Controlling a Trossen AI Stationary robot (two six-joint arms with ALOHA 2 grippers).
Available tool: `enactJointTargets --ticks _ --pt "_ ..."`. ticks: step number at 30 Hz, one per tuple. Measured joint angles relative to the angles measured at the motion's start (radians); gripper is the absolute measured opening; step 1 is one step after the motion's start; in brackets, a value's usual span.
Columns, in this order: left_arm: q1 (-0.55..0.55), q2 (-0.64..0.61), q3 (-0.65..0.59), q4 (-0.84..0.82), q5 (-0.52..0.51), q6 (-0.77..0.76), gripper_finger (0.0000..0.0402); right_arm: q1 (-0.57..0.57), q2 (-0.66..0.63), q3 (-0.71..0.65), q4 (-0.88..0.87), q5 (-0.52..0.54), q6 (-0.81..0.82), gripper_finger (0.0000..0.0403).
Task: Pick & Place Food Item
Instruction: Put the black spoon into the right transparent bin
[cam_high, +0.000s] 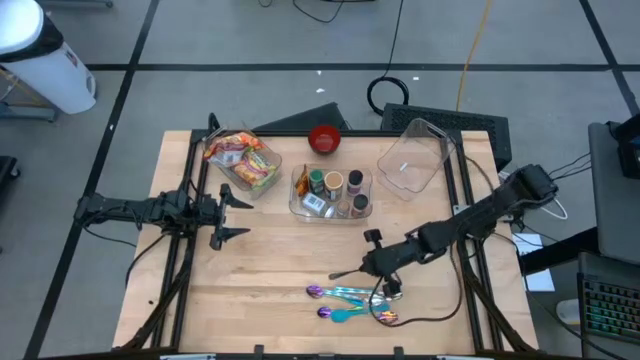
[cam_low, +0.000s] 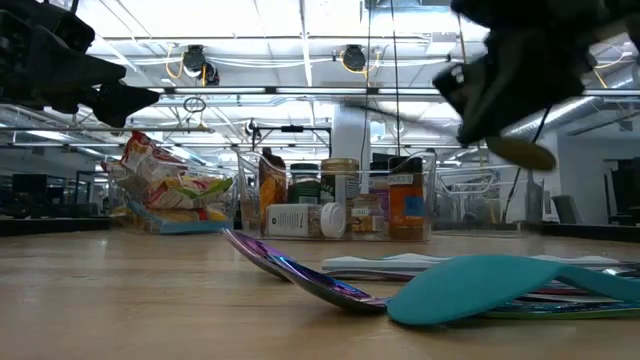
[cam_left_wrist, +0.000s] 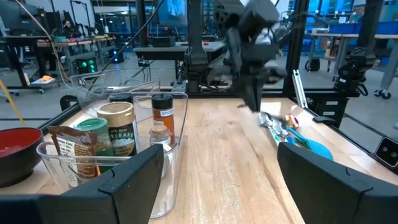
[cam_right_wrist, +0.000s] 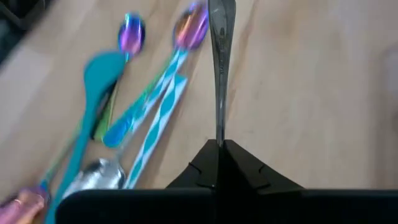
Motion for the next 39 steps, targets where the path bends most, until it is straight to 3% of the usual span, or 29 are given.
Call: enactJointTargets --ticks 9,17,25,31,34,39 --pt "0.0 0.0 0.0 0.001 0.0 0.0 0.0324 -0.015 -0.258 0.001 -0.091 0.122 0.017 0.0001" --pt "0.0 0.0 0.0 0.001 0.0 0.0 0.0324 -0.107 -0.469 0.001 -0.216 0.292 0.034 0.0" --pt "0.0 0.0 0.0 0.001 0.0 0.0 0.0324 -0.312 -0.59 0.001 -0.423 0.458 0.082 0.0" --pt "0.0 0.0 0.0 0.001 0.0 0.0 0.0324 -0.529 -0.612 -0.005 -0.59 0.495 0.206 0.0" --pt "0.0 0.0 0.0 0.001 0.0 0.0 0.0324 -0.631 -0.612 -0.041 -0.577 0.545 0.267 0.0002" --pt "0.0 0.0 0.0 0.001 0.0 0.0 0.0324 -0.777 -0.612 -0.143 -0.469 0.542 0.327 0.0003"
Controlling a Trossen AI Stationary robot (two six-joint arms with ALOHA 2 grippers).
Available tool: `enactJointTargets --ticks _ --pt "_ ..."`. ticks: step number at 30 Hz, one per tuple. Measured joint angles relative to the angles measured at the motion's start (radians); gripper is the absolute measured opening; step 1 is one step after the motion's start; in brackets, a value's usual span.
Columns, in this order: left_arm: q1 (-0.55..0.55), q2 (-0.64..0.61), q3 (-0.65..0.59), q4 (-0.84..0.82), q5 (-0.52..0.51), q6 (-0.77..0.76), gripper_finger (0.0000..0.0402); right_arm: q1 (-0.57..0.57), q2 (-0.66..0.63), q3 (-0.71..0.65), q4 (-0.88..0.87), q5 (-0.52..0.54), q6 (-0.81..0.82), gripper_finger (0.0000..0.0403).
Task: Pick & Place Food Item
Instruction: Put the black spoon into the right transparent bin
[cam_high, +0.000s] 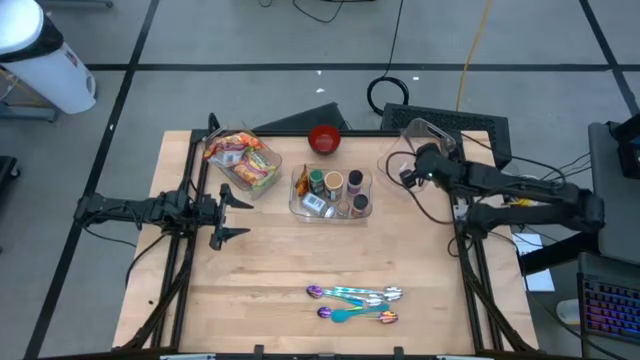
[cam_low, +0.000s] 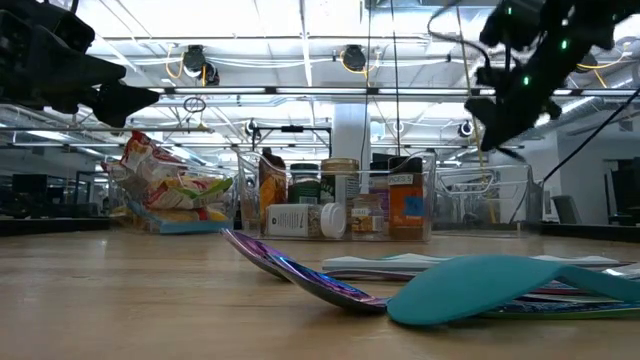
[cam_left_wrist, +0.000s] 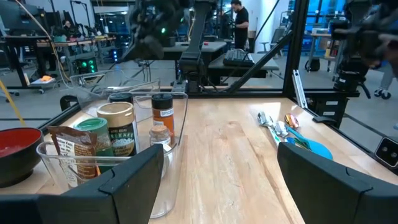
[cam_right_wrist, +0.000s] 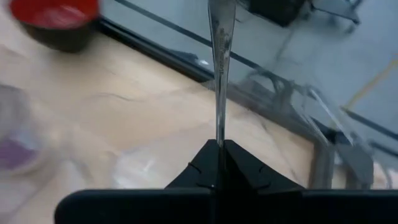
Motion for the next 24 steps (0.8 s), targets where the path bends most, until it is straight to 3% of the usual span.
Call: enactJointTargets --ticks 6,10,24 --pt "0.0 0.0 0.0 0.0 0.0 0.0 0.0324 -0.132 0.0 -0.172 0.23 -0.008 0.003 0.0002" --pt "0.0 0.0 0.0 0.0 0.0 0.0 0.0324 -0.19 0.0 -0.249 0.355 -0.089 0.018 0.0001" --pt "0.0 0.0 0.0 0.0 0.0 0.0 0.0324 -0.244 0.0 -0.337 0.376 -0.135 0.066 0.0015"
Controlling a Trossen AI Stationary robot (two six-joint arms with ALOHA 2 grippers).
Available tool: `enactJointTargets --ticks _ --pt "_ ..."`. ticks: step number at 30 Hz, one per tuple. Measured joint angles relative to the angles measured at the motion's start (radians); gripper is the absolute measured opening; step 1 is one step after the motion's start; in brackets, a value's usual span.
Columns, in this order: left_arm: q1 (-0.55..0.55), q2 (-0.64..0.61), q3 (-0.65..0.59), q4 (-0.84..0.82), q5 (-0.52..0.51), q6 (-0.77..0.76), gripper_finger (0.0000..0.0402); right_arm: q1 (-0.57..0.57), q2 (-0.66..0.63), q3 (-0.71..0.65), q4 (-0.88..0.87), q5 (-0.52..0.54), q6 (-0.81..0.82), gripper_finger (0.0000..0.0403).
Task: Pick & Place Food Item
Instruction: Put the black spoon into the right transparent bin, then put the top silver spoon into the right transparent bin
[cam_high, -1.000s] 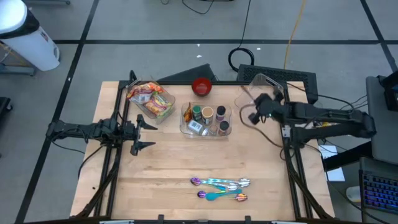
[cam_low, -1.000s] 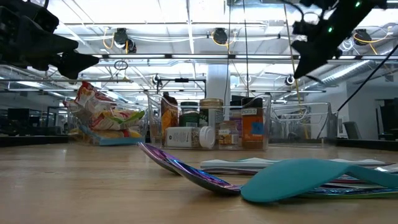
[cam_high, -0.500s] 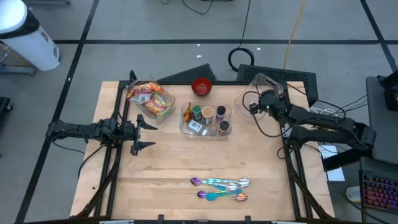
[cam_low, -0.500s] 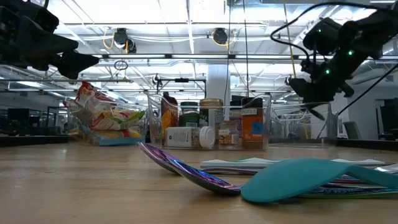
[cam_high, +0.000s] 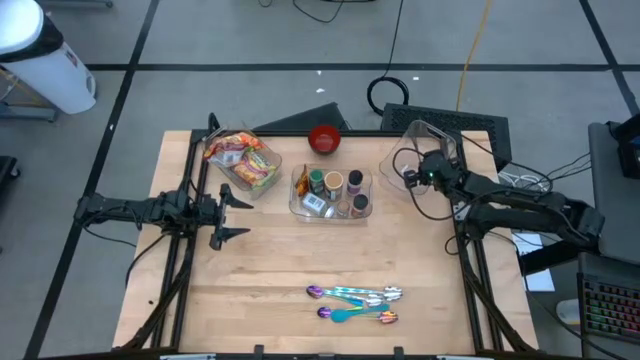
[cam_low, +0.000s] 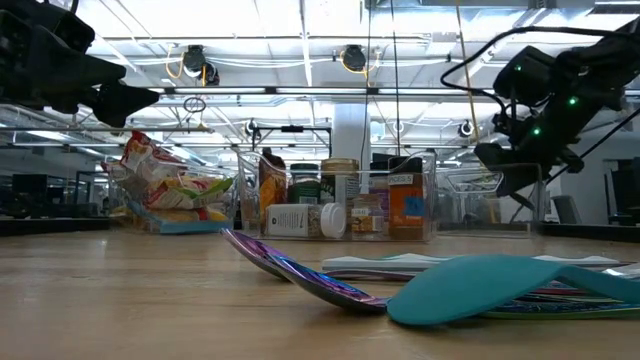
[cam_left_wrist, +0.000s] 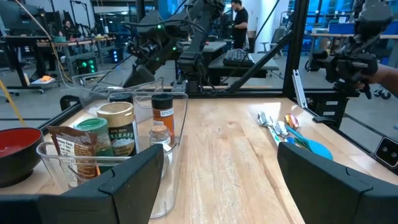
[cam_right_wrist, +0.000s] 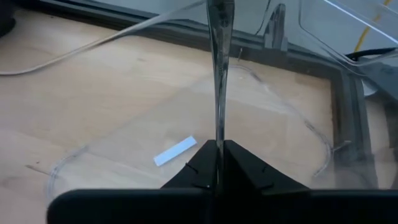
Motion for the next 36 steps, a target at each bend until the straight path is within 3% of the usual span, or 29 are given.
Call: enactJointTargets --ticks 16,28,33,36 --pt "0.0 0.0 0.0 0.0 0.0 0.0 0.0324 0.008 0.0 0.0 0.109 -0.016 -0.087 0.0088" --pt "0.0 0.0 0.0 0.0 0.0 0.0 0.0324 0.149 -0.105 0.0 0.508 -0.472 -0.172 0.0114" --pt "0.0 0.0 0.0 0.0 0.0 0.0 0.0324 0.299 -0.136 0.001 0.708 -0.656 -0.15 0.0129" --pt "0.0 0.0 0.0 0.0 0.0 0.0 0.0324 0.468 -0.134 0.025 0.764 -0.708 -0.139 0.0144"
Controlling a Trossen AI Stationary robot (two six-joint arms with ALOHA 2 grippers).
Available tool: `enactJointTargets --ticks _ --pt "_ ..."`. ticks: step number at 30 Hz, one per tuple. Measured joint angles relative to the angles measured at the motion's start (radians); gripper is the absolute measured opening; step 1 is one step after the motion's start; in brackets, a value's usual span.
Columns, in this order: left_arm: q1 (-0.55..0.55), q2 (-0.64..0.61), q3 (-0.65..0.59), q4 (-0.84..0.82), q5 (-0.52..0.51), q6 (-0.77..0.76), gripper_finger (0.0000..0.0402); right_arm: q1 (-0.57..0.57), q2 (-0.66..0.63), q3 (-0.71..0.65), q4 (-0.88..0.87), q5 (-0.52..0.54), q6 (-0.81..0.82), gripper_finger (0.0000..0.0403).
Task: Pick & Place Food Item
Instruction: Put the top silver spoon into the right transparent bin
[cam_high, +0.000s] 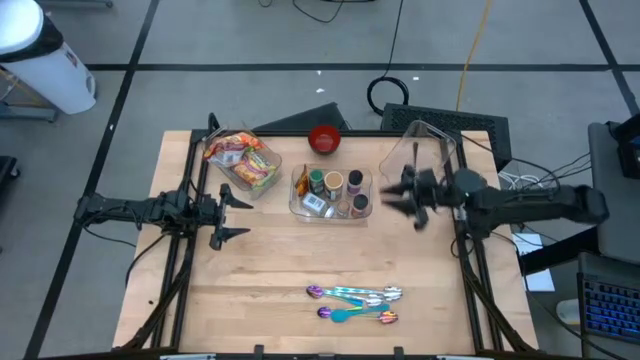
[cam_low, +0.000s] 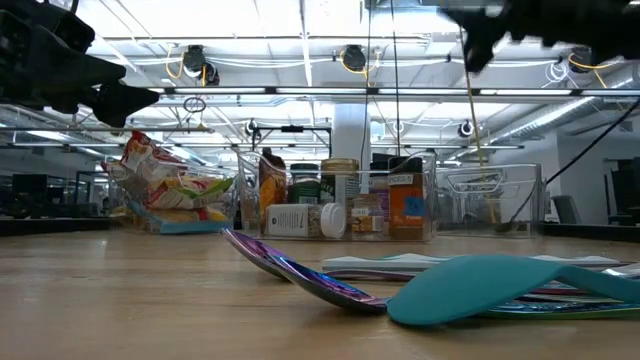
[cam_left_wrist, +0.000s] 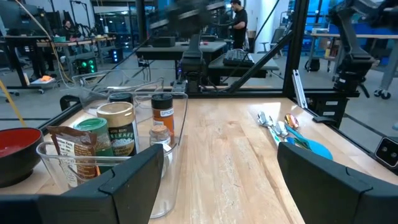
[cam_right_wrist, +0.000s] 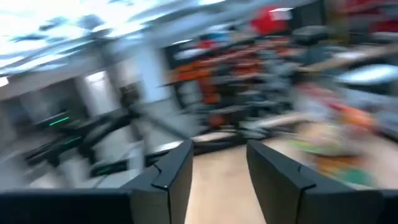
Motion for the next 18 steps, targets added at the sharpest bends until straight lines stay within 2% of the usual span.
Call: enactJointTargets --ticks 6,10,14,16,18 --pt "0.0 0.0 0.0 0.0 0.0 0.0 0.0324 0.388 0.046 0.103 -0.047 0.102 -0.198 0.0172" --pt "0.0 0.0 0.0 0.0 0.0 0.0 0.0324 0.599 0.115 0.222 -0.281 0.296 -0.241 0.0178" --pt "0.0 0.0 0.0 0.0 0.0 0.0 0.0324 0.73 0.247 0.372 -0.593 0.487 -0.178 0.0174" --pt "0.0 0.0 0.0 0.0 0.0 0.0 0.0324 0.759 0.323 0.435 -0.744 0.496 -0.093 0.0172" --pt "0.0 0.0 0.0 0.0 0.0 0.0 0.0324 0.767 0.395 0.482 -0.88 0.455 0.023 0.0172"
